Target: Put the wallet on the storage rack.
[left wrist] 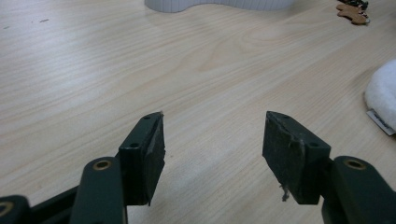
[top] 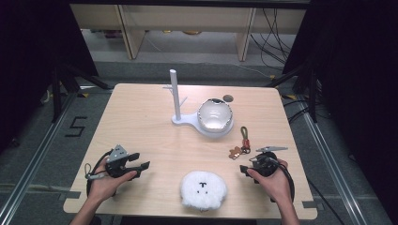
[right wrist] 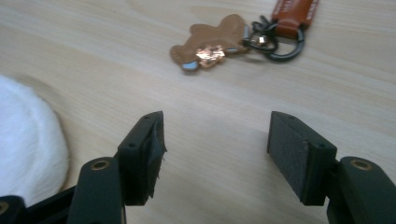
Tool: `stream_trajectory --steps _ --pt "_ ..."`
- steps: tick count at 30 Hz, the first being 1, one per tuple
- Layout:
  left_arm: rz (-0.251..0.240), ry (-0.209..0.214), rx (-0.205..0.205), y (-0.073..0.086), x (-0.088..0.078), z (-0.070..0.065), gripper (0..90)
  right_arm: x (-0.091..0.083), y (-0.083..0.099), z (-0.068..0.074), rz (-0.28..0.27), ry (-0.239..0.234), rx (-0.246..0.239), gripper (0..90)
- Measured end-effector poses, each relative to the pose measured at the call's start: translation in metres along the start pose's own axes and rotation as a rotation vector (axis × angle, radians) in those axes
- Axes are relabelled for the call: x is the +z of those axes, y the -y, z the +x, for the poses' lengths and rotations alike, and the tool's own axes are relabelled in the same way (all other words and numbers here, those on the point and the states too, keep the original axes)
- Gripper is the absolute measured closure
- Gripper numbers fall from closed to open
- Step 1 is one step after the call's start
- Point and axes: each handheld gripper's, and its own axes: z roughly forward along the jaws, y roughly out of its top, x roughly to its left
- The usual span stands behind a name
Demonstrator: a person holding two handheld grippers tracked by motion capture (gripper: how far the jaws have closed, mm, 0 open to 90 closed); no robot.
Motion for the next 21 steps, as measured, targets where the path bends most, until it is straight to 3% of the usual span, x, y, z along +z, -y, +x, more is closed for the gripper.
stream_trajectory --steps 4,7,8,11,14,15,17,20,21 --pt "0.012 0.009 0.011 -0.004 0.005 -0.003 37.5 -0.001 -0.007 0.009 0.048 -0.004 -0.032 42.5" --pt "0.019 0.021 0.016 -0.006 0.006 -0.005 37.0 -0.002 -0.009 0.011 0.039 0.005 -0.043 43.7" --pt "0.022 0.028 0.018 -0.008 0.008 -0.007 36.8 -0.005 -0.012 0.014 0.079 -0.004 -0.046 46.1" --pt "0.024 0.036 0.021 -0.01 0.01 -0.01 36.7 -0.008 -0.015 0.017 0.1 -0.01 -0.06 48.1" --pt "0.02 0.047 0.03 -0.013 0.01 -0.012 36.7 -0.011 -0.021 0.024 0.153 -0.031 -0.079 50.3" --pt "0.017 0.051 0.027 -0.014 0.011 -0.013 36.7 -0.01 -0.023 0.028 0.182 -0.009 -0.071 51.6" --pt "0.015 0.054 0.024 -0.015 0.011 -0.014 36.4 -0.011 -0.025 0.032 0.211 -0.029 -0.116 53.1" --pt "0.013 0.055 0.028 -0.015 0.011 -0.015 36.4 -0.011 -0.029 0.037 0.232 -0.045 -0.125 54.7" --pt "0.015 0.059 0.023 -0.015 0.012 -0.016 36.4 -0.012 -0.031 0.039 0.252 -0.084 -0.139 54.7"
